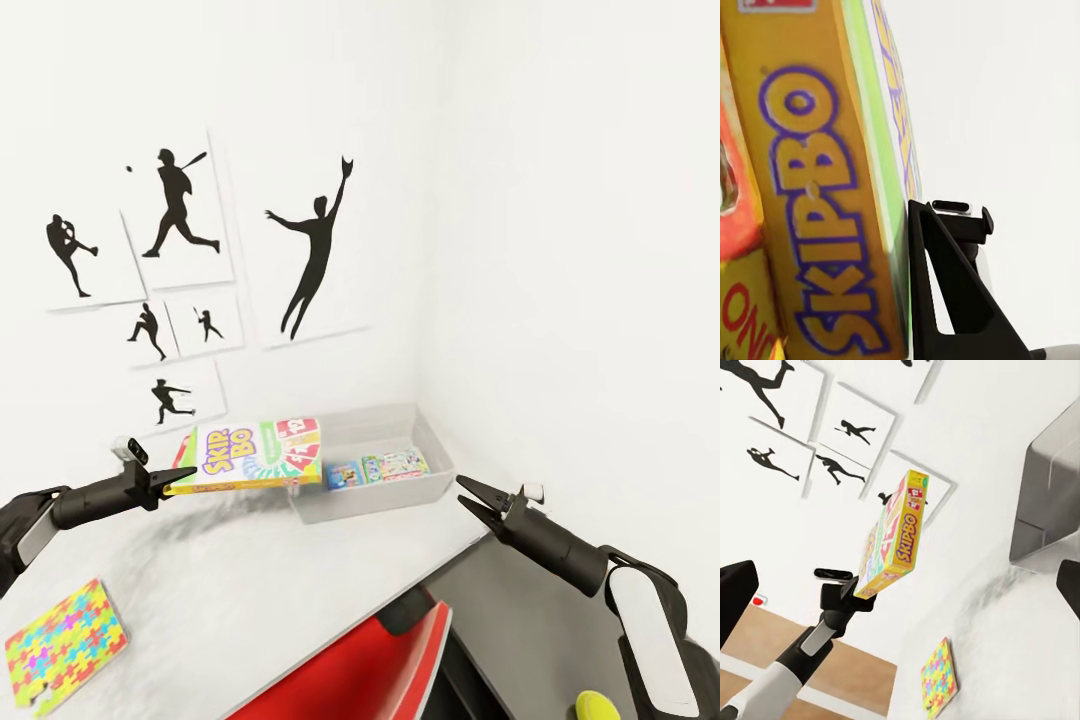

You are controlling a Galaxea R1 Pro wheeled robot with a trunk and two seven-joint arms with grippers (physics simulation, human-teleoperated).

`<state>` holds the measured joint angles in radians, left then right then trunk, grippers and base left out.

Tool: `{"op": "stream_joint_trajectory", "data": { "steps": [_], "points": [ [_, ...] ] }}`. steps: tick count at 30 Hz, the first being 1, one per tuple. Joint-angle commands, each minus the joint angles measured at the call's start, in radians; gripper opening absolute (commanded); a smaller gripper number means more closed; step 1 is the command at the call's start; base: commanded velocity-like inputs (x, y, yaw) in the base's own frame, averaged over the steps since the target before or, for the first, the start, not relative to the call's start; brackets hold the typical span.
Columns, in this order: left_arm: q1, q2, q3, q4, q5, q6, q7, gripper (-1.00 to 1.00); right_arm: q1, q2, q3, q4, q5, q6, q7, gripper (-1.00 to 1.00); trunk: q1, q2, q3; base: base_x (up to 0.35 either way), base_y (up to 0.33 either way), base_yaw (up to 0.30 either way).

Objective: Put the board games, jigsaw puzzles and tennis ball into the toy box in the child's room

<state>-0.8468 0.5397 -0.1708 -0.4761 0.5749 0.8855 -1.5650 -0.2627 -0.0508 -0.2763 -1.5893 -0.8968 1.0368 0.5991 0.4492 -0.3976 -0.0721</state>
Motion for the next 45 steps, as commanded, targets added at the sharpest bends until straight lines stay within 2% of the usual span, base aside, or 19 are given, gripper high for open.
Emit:
{"op": "stream_joint_trajectory", "data": {
  "steps": [1,36,45],
  "points": [
    [-0.001,0.001,-0.006,0.001,0.003,0.01,-0.006,-1.0,-0.001,0.0,-0.001,0.0,0.006,0.005,0.007,1.0,0.001,-0.002,-0.002,0.077,0.0,0.0],
    [-0.001,0.0,-0.007,0.001,0.003,0.01,-0.006,-1.0,-0.001,0.001,-0.003,0.0,0.01,0.003,0.006,1.0,0.001,-0.002,-0.002,0.039,0.004,0.0],
    [-0.001,0.0,-0.007,0.001,0.003,0.01,-0.006,-1.0,-0.001,0.0,-0.025,0.0,0.006,0.005,0.009,1.0,0.001,-0.002,-0.002,0.0,0.0,0.0]
  ]
}}
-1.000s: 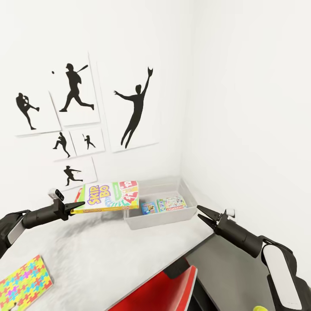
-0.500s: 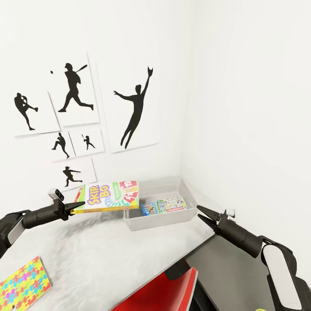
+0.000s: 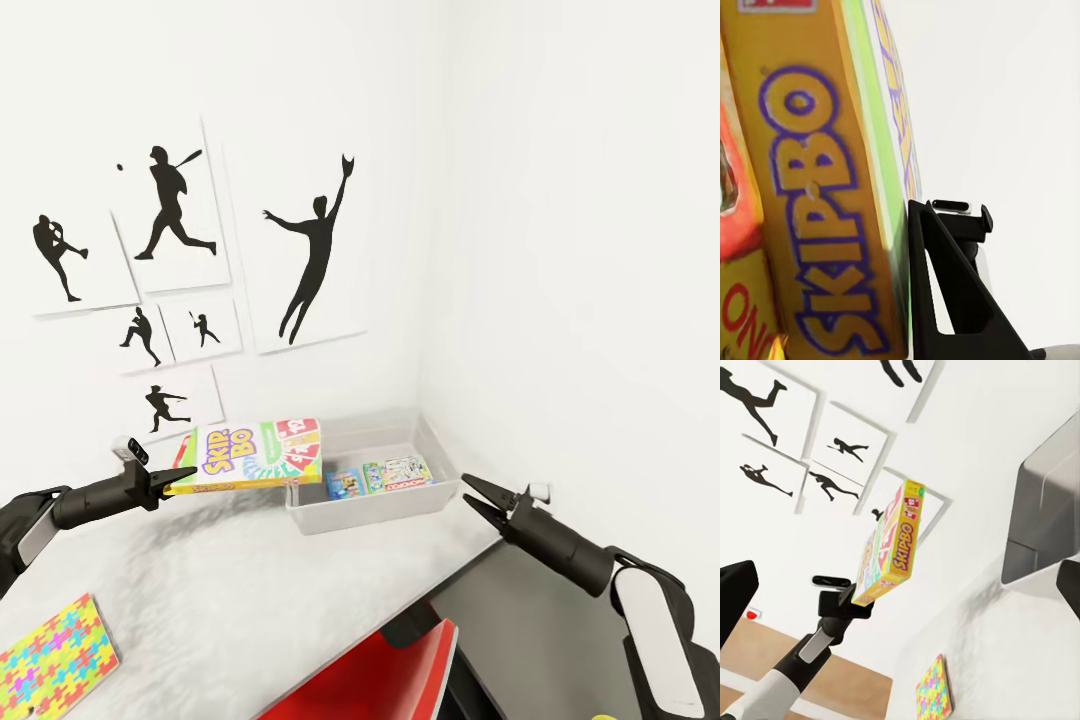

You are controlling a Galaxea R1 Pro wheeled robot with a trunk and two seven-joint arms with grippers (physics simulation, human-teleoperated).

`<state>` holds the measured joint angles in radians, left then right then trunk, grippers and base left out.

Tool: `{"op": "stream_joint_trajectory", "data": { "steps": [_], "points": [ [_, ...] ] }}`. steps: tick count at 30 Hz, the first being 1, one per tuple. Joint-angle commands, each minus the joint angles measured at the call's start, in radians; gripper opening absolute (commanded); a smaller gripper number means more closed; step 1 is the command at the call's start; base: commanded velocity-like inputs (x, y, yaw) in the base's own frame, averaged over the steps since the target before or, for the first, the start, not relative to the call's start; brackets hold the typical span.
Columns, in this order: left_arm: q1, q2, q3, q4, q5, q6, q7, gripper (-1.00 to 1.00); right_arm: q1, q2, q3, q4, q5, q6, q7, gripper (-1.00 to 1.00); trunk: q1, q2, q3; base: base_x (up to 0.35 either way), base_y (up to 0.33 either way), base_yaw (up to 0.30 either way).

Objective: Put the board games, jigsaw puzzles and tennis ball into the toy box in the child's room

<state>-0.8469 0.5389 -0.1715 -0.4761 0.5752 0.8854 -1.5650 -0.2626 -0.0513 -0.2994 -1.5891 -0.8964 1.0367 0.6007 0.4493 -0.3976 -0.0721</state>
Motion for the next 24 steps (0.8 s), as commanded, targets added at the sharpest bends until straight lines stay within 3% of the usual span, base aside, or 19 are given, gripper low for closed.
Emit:
{"op": "stream_joint_trajectory", "data": {
  "steps": [1,18,24],
  "points": [
    [-0.001,0.001,-0.006,0.001,0.003,0.01,-0.006,-1.0,-0.001,0.0,-0.004,0.0,0.005,0.005,0.007,1.0,0.001,-0.002,-0.002,0.0,0.0,0.0],
    [-0.01,-0.003,0.004,-0.006,0.001,0.024,-0.006,-1.0,-0.001,0.001,-0.008,0.0,0.005,0.005,0.007,1.0,0.001,-0.002,-0.002,0.0,0.0,0.0],
    [-0.023,-0.029,0.004,-0.063,-0.001,0.108,-0.006,-1.0,-0.001,-0.001,-0.009,0.0,0.005,0.006,0.008,1.0,0.001,-0.002,-0.002,0.0,0.0,0.0]
  ]
}}
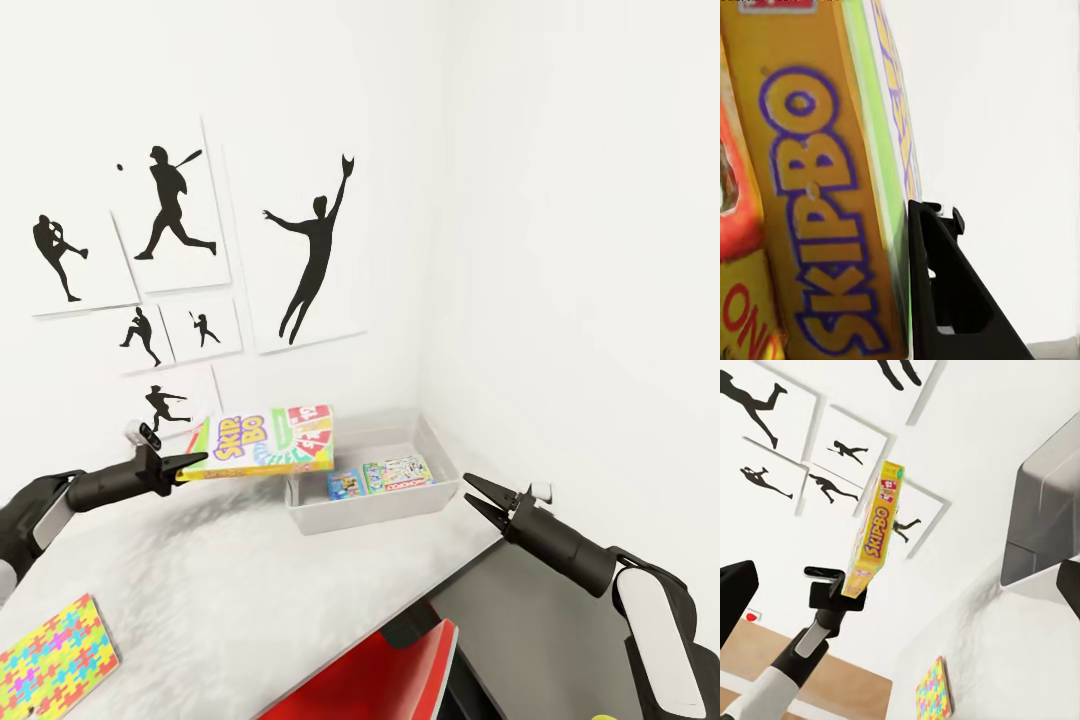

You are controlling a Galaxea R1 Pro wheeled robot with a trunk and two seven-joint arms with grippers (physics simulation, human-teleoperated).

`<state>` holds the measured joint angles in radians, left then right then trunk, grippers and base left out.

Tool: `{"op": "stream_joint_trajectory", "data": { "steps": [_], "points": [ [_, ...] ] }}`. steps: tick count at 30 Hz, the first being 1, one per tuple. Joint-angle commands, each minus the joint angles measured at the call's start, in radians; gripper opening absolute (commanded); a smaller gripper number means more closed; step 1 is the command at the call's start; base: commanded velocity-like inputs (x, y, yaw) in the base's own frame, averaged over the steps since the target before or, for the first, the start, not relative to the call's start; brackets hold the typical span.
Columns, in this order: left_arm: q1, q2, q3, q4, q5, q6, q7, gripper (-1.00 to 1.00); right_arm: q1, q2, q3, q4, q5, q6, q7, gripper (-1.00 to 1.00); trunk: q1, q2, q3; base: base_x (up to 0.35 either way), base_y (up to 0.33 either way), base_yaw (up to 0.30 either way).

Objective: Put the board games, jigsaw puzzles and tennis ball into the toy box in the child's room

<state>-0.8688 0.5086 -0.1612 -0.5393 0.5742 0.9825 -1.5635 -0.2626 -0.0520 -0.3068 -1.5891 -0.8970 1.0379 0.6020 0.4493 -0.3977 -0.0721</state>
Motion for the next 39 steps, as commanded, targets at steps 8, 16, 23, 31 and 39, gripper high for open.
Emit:
{"op": "stream_joint_trajectory", "data": {
  "steps": [8,16,23,31,39],
  "points": [
    [-0.099,-0.124,-0.005,-0.049,0.0,0.044,0.087,-1.0,-0.001,-0.001,-0.003,0.0,0.006,0.005,0.007,1.0,0.001,-0.002,-0.002,0.0,0.0,0.0],
    [-0.245,-0.25,-0.003,0.055,0.006,0.044,0.341,-1.0,-0.001,-0.006,-0.003,0.0,0.006,0.005,0.007,1.0,0.001,-0.002,-0.002,0.0,0.0,0.0],
    [-0.321,-0.337,0.01,0.111,0.007,0.034,0.512,-1.0,-0.001,-0.006,-0.009,0.0,0.007,0.004,0.007,1.0,0.001,-0.002,-0.002,0.0,0.0,0.0],
    [-0.333,-0.419,0.106,0.128,0.008,-0.038,0.747,-1.0,-0.001,-0.01,-0.037,-0.001,0.006,0.007,0.009,1.0,0.001,-0.002,-0.002,0.0,0.0,0.0],
    [-0.334,-0.453,0.124,0.189,0.007,-0.12,0.795,-1.0,-0.001,-0.012,-0.068,-0.002,0.006,0.008,0.101,1.0,0.001,-0.002,-0.002,0.0,0.0,0.0]
  ]
}}
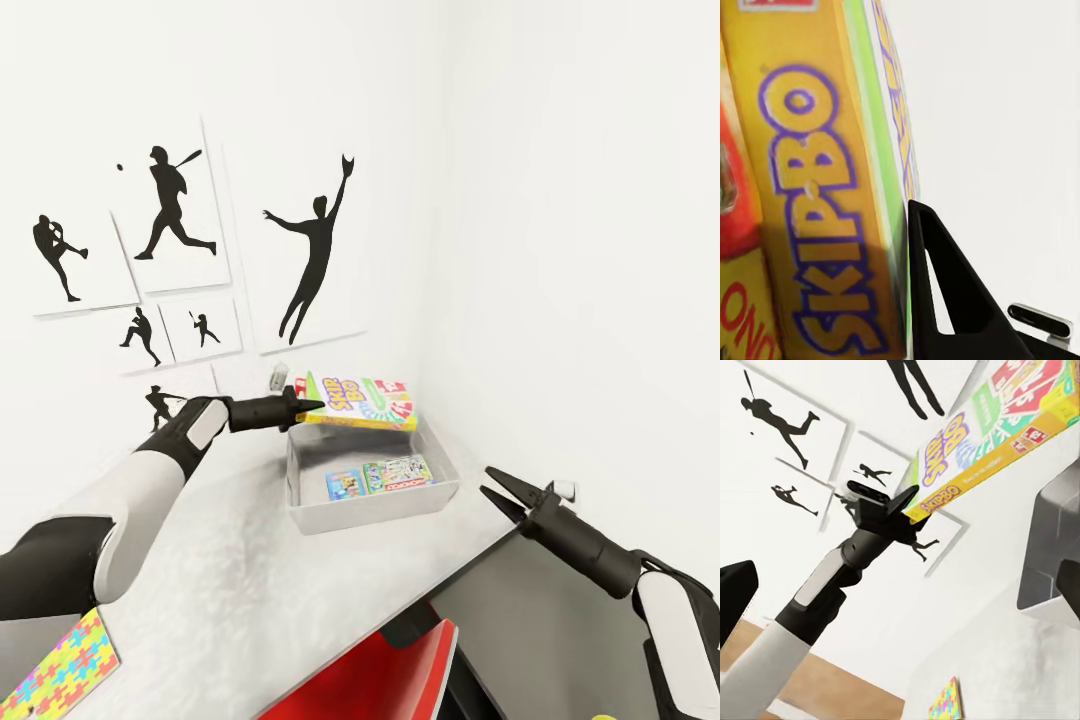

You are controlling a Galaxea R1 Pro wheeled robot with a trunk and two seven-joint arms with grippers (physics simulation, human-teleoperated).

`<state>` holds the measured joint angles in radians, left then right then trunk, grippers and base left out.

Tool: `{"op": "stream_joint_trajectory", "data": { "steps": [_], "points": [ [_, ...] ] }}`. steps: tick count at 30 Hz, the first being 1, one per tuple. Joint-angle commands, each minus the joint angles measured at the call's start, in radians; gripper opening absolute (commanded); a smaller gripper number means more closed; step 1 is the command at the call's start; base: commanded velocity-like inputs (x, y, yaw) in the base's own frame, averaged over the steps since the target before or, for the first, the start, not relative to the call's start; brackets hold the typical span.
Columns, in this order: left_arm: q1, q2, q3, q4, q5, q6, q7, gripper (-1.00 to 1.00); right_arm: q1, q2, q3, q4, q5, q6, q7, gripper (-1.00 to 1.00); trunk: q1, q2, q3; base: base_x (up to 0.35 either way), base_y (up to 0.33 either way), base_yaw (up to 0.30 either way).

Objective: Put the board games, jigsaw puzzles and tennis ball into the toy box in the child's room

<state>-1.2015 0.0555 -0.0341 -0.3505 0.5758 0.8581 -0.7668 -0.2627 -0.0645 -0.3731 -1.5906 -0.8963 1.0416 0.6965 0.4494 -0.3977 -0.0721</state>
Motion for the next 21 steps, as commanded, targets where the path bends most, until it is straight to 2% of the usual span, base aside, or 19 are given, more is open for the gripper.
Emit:
{"op": "stream_joint_trajectory", "data": {
  "steps": [1,8,21],
  "points": [
    [-0.001,-0.003,-0.003,0.011,0.006,-0.005,-0.001,-1.0,-0.001,0.0,-0.005,0.0,0.005,0.005,0.019,1.0,0.001,-0.002,-0.002,0.0,0.0,0.0],
    [-0.001,-0.02,-0.004,0.081,0.005,-0.076,0.0,-1.0,-0.001,0.001,-0.036,0.0,0.004,0.005,0.043,1.0,0.001,-0.002,-0.002,0.0,0.0,0.0],
    [-0.001,-0.023,-0.004,0.089,0.006,-0.078,-0.005,-1.0,-0.001,0.0,-0.044,0.0,0.005,0.005,0.044,1.0,0.001,-0.002,-0.002,0.0,0.0,0.0]
  ]
}}
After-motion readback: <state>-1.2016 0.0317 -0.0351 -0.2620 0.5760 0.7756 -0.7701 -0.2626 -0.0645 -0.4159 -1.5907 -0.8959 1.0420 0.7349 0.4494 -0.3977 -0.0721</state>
